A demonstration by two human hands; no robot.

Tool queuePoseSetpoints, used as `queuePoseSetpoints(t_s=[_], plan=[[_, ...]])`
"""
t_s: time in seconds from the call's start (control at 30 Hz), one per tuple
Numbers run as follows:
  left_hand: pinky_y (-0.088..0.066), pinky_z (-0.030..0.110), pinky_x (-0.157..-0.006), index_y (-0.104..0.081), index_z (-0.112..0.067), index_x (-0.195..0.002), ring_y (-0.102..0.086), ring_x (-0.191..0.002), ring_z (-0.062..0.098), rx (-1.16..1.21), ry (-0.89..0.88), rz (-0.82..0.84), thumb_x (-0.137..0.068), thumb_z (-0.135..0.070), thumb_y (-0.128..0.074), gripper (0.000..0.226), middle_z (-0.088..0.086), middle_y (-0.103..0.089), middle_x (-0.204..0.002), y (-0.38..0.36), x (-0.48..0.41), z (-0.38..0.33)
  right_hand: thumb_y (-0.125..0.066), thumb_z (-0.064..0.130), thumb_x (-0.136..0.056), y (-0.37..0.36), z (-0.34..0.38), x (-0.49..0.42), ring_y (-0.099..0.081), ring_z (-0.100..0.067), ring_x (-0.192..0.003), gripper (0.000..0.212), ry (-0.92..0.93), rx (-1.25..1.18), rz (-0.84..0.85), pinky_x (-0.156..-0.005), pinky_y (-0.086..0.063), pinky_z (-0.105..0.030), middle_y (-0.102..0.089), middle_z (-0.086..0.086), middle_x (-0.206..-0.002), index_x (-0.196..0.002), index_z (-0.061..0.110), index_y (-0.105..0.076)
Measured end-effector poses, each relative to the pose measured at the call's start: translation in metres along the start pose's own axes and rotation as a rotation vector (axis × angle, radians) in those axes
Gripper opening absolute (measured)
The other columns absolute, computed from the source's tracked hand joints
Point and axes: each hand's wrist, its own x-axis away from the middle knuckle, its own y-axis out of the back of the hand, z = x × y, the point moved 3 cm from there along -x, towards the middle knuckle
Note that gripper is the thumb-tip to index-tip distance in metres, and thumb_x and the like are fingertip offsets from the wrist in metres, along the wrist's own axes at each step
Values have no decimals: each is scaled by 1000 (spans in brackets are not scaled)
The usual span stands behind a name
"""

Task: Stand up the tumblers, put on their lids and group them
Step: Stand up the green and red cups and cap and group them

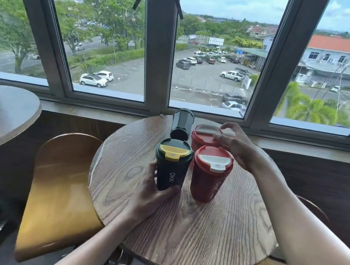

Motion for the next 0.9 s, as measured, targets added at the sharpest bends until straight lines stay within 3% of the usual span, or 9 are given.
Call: queuePoseSetpoints(t_s=[0.1,0.3,0.37,0.43,0.53,0.6,0.67,0.77,0.9], plan=[[-57,50,-87,-44,-38,-125,-69,-105,18,-7,-15,1,-66,-50,-83,72,-1,-66,-118,0,1,-3,-71,14,-82,-4,-4,2,-65,-23,-91,48,-69,-25,-6,-72,-50,-28,-66,-16,-108,-126,14,-51],[-56,44,-91,-42,-50,-124,-66,-108,14,58,45,39,-66,-63,-78,69,-8,-64,-122,1,2,-5,-69,17,-83,-8,-4,3,-61,-24,-95,42,-94,-47,-45,-78,-51,-31,-62,-12,-108,-122,15,-54],[-44,24,-97,-38,-45,-136,-54,-116,-6,132,64,66,-65,-80,-59,83,-26,-51,-129,4,8,-23,-69,17,-82,-9,-4,3,-61,-23,-95,33,-102,-53,-48,-76,-50,-30,-63,-10,-105,-114,18,-59],[-39,31,-105,-30,-29,-151,-47,-128,2,235,80,-36,-62,-92,-41,109,-18,-44,-143,14,8,-35,-67,16,-83,-9,-2,1,-61,-22,-93,21,-98,-47,-36,-77,-50,-30,-64,-9,-101,-102,22,-63],[-44,48,-105,-42,-16,-144,-52,-129,28,275,159,-255,-86,-71,-41,80,12,-50,-146,33,-21,-39,-68,18,-81,-6,-2,-5,-61,-20,-101,34,-94,8,-15,-93,-49,-37,-64,-8,-111,-114,22,-61],[-48,44,-99,-52,-12,-132,-56,-120,28,254,219,-309,-98,-43,-49,46,15,-58,-135,38,-59,-40,-72,26,-78,-4,0,-13,-58,-21,-115,52,-86,50,0,-106,-41,-43,-62,-7,-124,-127,24,-56],[-49,36,-85,-58,-11,-123,-58,-108,25,218,278,-274,-98,-28,-53,30,13,-63,-121,38,-104,-43,-72,28,-80,-4,5,-21,-56,-23,-121,55,-66,86,56,-106,-42,-41,-58,-7,-132,-132,22,-53],[-45,32,-71,-63,-8,-120,-54,-94,21,82,396,-75,-98,-26,-55,29,4,-63,-103,23,-167,-44,-70,21,-83,-4,8,-32,-58,-26,-117,55,-78,135,133,-88,-49,-31,-57,-11,-130,-133,14,-49],[-48,42,-98,-61,-4,-128,-57,-111,29,-113,442,76,-91,-44,-64,54,12,-60,-134,-5,-231,-52,-74,23,-74,0,-2,-49,-60,-26,-113,58,-133,54,235,-83,-47,-33,-60,-17,-128,-127,14,-55]])
